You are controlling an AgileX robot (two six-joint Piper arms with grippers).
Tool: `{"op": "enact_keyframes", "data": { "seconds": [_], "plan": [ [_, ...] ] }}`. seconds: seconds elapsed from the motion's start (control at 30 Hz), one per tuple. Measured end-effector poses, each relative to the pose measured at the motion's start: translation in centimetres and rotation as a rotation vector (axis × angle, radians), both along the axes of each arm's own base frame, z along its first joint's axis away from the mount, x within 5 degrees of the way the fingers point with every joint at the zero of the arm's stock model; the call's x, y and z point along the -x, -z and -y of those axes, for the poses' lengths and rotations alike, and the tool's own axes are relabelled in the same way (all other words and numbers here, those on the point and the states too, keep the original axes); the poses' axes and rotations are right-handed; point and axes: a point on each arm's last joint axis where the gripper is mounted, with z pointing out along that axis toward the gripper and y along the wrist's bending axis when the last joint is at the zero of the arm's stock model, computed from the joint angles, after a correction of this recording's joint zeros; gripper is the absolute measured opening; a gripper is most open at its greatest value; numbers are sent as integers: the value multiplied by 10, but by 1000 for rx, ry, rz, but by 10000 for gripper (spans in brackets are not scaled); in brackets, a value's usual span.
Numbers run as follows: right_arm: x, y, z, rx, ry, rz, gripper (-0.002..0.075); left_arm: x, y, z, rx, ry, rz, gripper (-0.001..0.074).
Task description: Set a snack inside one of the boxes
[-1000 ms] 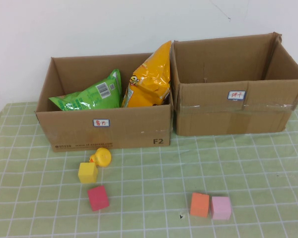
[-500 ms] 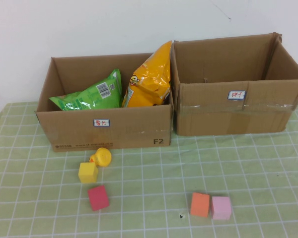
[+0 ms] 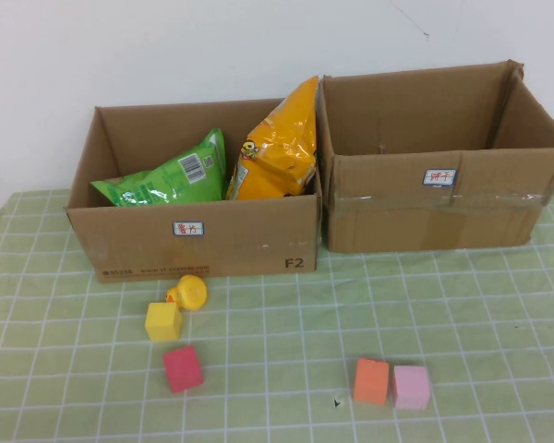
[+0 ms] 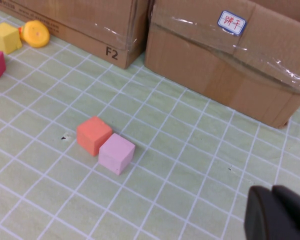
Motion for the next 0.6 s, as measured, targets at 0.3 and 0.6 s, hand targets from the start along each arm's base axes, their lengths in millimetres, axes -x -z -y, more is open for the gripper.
{"op": "enact_keyframes", "data": {
  "seconds": [0.3, 0.6],
  "plan": [
    [0, 0, 0, 1, 0, -2, 0, 1, 22, 6, 55, 44, 46, -1],
    [0, 0, 0, 1, 0, -2, -1, 3, 31, 7, -20, 66, -52, -1]
  ]
}}
